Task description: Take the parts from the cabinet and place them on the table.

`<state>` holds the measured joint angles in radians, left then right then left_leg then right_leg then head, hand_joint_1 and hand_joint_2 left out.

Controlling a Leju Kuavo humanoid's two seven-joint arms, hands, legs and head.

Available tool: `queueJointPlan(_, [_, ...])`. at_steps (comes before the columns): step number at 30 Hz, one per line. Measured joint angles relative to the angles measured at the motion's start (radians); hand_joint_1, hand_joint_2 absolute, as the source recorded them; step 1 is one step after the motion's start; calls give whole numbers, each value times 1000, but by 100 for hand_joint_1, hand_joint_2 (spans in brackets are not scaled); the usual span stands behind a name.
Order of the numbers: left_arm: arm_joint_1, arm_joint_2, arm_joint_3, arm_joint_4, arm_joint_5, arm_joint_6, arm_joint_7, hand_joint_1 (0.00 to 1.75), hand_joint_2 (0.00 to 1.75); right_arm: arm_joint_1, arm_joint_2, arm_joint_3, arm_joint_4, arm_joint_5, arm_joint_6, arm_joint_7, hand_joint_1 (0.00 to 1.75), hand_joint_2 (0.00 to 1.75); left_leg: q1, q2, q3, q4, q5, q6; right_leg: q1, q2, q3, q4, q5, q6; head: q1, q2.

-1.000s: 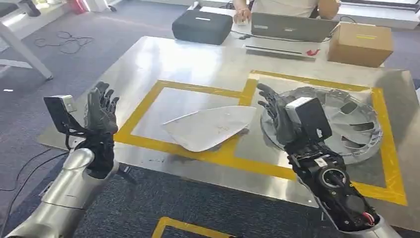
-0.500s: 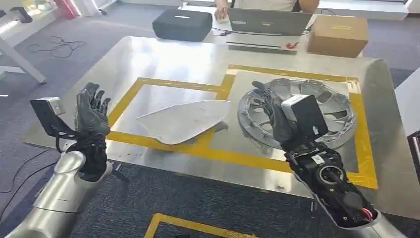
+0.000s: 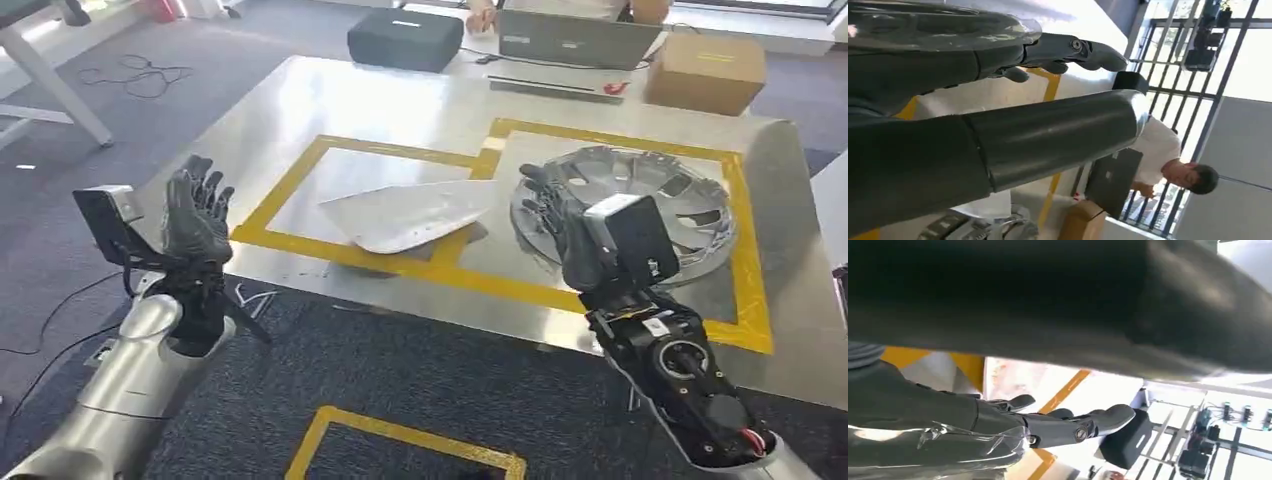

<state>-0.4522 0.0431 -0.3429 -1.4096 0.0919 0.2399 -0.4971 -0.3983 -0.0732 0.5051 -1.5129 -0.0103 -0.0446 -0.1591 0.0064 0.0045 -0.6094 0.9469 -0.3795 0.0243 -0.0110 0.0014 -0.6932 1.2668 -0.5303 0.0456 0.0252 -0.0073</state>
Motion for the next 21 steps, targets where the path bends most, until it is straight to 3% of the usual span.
queueJointPlan(2, [-1, 0, 0, 0, 0, 0, 0, 0, 0, -1, 0, 0, 0, 0, 0, 0, 0, 0, 1, -1, -17, 4, 13, -7, -1, 0, 116, -156, 60, -3, 8, 0])
queueJointPlan(3, [-2, 0, 0, 0, 0, 0, 0, 0, 0, -4, 0, 0, 0, 0, 0, 0, 0, 0, 1, -1, -22, 8, 18, -13, -1, 2, 177, -251, 60, -6, 11, 0])
queueJointPlan(4, [-4, 0, 0, 0, 0, 0, -1, 0, 0, -5, 0, 0, -1, 0, 1, 0, 0, 0, -3, -2, -31, 10, 26, -20, 6, 6, 211, -311, 41, -11, 16, 0])
queueJointPlan(5, [-4, 0, 0, 0, 0, 0, -1, 0, 0, -5, 0, 0, -2, 0, 1, -1, 0, 0, -2, -1, -30, 3, 36, -25, 8, 7, 203, -306, 49, -19, 8, 0])
queueJointPlan(6, [-6, 0, 0, 0, 0, 0, -1, 0, 0, -6, 0, 0, -2, 0, 1, -1, 0, 0, 0, -2, -31, 2, 44, -30, 10, 7, 198, -309, 57, -20, 8, 0])
queueJointPlan(7, [-7, 0, 0, 0, 0, 0, -1, 0, 0, -6, -1, 0, -2, 0, 1, 0, 0, 0, 1, -2, -32, -2, 52, -35, 12, 7, 194, -308, 61, -26, 14, 0])
queueJointPlan(8, [-6, 0, 0, 0, 1, 0, -1, 0, 0, -5, -1, 0, -2, 0, 1, 0, 0, 0, -6, -3, -36, -4, 59, -43, 3, 5, 189, -319, 73, -38, 13, 0])
queueJointPlan(9, [-7, 2, 0, 1, 1, 0, -2, 0, 0, -8, -1, 0, -2, 0, 2, -1, 0, 0, 0, -4, -48, 13, 25, -46, 0, 0, 184, -322, 86, -45, 10, 0])
queueJointPlan(10, [-10, 2, 0, 1, 1, 0, -2, 0, 0, -10, -1, 0, -2, 0, 2, 0, 0, 0, 0, -4, -68, 65, -31, -52, -1, -1, 170, -322, 95, -56, 0, 0])
queueJointPlan(12, [-12, 1, -1, 2, 1, 0, -3, 0, 0, -10, -1, 0, -2, 0, 2, 0, 0, 0, 4, -4, -125, 237, -144, -61, 0, -3, 142, -322, 115, -61, -10, 0])
queueJointPlan(13, [-11, 1, -1, 2, 1, 0, -3, 0, 0, -9, -1, 0, -2, 0, 2, 0, 0, 0, 5, -3, -146, 314, -175, -64, 0, -4, 127, -321, 126, -61, -11, 0])
queueJointPlan(14, [-11, 1, -1, 3, 1, 0, -3, 0, 0, -8, -1, 0, -1, 0, 2, 0, 0, 0, 6, -3, -149, 353, -173, -66, 0, -5, 114, -321, 135, -60, -16, 0])
queueJointPlan(15, [-11, 1, -1, 3, 1, 0, -3, 0, 0, -8, -1, 0, -1, 0, 2, 0, 0, 0, 7, -3, -133, 349, -148, -67, 0, -5, 102, -321, 144, -59, -21, 0])
queueJointPlan(16, [-11, 1, -1, 3, 1, 0, -3, 0, 0, -8, -1, 0, -1, 0, 2, 0, 0, 0, 9, -3, -91, 299, -107, -66, 0, -5, 90, -320, 154, -56, -26, 0])
queueJointPlan(17, [-11, 1, -1, 3, 1, 0, -4, 0, 0, -8, -1, 0, -2, 0, 2, 0, 0, 0, 11, -3, -36, 222, -74, -64, 0, -5, 81, -320, 161, -53, -31, 0])
queueJointPlan(18, [-13, 1, -1, 3, 1, 0, -4, 0, 0, -8, -1, 0, -2, 0, 2, 0, 0, 0, 12, -2, 31, 125, -59, -62, -1, -5, 76, -317, 167, -48, -35, 0])
queueJointPlan(19, [-16, 0, -2, 3, 1, 0, -5, 0, 0, -9, -1, 0, -3, 0, 2, 0, 0, 0, 10, -3, 90, 40, -78, -59, 4, -5, 67, -315, 172, -41, -41, 0])
queueJointPlan(20, [-19, -1, -2, 3, 1, 0, -5, 0, 0, -11, -1, 0, -4, 0, 2, 0, 0, 0, 4, -6, 110, -10, -90, -52, 5, -6, 63, -313, 180, -36, -41, 0])
queueJointPlan(21, [-18, -2, -2, 3, 1, 0, -6, 0, 0, -11, -1, 0, -4, 0, 2, -1, 0, 0, 2, -6, 100, -3, -83, -47, 4, -6, 62, -319, 191, -30, -33, 0])
